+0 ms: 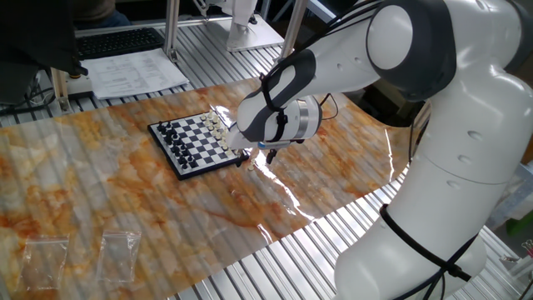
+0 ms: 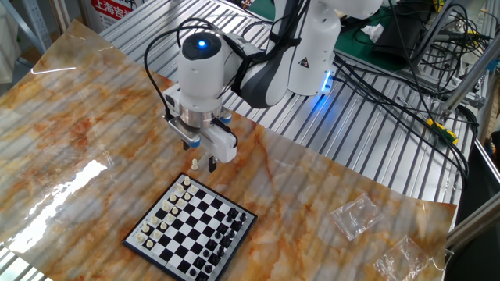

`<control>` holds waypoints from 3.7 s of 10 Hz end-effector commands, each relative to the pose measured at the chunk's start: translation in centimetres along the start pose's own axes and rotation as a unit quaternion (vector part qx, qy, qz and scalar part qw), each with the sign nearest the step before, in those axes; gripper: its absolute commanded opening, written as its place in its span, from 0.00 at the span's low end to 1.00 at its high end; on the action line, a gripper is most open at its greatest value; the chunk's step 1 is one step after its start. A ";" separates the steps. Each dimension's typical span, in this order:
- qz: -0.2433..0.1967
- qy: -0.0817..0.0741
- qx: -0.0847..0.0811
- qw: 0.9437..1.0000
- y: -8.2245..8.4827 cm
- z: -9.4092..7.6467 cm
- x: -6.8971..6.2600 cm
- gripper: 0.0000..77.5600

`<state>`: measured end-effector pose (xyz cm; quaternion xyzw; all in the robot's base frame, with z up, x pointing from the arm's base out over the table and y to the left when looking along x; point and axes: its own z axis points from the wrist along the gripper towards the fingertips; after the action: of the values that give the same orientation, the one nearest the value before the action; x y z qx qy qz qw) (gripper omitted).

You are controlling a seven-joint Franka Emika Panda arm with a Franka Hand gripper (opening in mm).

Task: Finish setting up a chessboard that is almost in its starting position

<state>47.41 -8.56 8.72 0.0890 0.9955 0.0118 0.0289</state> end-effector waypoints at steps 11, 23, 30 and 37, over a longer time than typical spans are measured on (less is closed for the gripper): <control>0.012 -0.004 -0.002 1.000 -0.3 -0.1 -0.8 0.01; 0.017 -0.003 0.002 1.000 -0.4 -0.4 -0.7 0.01; 0.029 0.004 0.003 1.000 0.0 -2.6 -1.2 0.01; 0.049 0.007 0.005 0.999 -0.1 -4.8 -3.7 0.01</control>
<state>49.61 -9.14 12.56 0.1255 0.9918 0.0100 0.0216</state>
